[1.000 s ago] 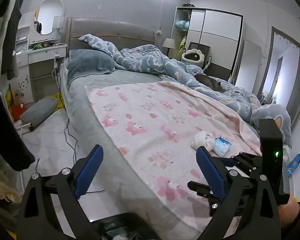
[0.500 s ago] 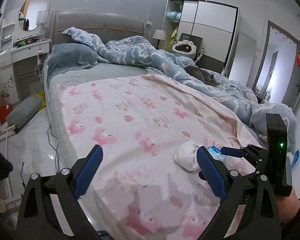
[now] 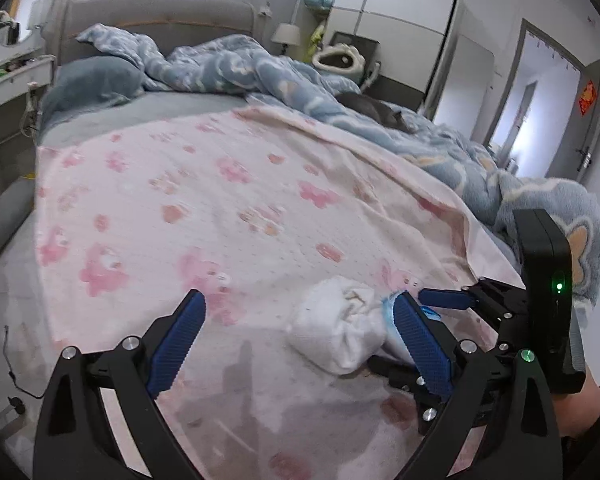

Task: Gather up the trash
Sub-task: 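Move both grippers back to the white cloth ball and blue packet, then grasp the white cloth ball with the left gripper while the right gripper grasps the blue packet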

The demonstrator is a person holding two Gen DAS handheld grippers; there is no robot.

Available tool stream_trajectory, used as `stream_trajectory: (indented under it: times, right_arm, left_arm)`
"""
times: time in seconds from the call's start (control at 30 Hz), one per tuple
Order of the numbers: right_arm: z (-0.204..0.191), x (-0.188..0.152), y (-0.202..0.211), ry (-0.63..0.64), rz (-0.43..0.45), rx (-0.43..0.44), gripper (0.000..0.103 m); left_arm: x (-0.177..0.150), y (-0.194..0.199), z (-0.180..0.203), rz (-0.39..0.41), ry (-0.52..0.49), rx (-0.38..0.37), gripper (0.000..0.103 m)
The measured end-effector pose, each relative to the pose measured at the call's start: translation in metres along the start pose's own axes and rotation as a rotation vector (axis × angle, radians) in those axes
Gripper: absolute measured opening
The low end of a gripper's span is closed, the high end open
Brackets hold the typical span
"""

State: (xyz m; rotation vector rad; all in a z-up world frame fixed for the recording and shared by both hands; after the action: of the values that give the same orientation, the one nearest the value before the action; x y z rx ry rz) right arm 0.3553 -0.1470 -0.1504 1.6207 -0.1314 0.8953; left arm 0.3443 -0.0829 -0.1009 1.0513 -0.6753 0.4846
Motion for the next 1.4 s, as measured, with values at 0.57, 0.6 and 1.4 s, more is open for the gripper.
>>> stream_trajectory:
  times: [0.57, 0.6, 1.4]
  right_arm:
    - [0.019, -0.003, 0.002, -0.029, 0.017, 0.018, 0.092]
    - [0.020, -0.003, 0.003, -0.026, 0.016, 0.008, 0.085]
    - [-0.004, 0.007, 0.016, 0.001, 0.014, -0.027, 0.073]
  left_arm:
    - [-0.014, -0.040, 0.013, -0.109, -0.006, -0.062, 0.075]
    - [-0.015, -0.041, 0.012, -0.116, -0.002, -0.061, 0.073]
    - [-0.017, -0.016, -0.001, -0.112, 0.015, -0.024, 0.046]
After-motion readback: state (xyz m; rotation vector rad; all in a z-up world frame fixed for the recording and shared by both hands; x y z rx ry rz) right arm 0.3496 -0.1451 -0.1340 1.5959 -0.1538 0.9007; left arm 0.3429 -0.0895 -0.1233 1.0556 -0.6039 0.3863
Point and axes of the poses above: each gripper's, at about its wrist camera, not at the fingertips, and y roughly against the way its jaws point, z to its right, x to its top, the point moved 5 cm from there along -y, roughly the way its jaws point, and after that the axes turned 8 degrees about y, right-handed, at the moved point
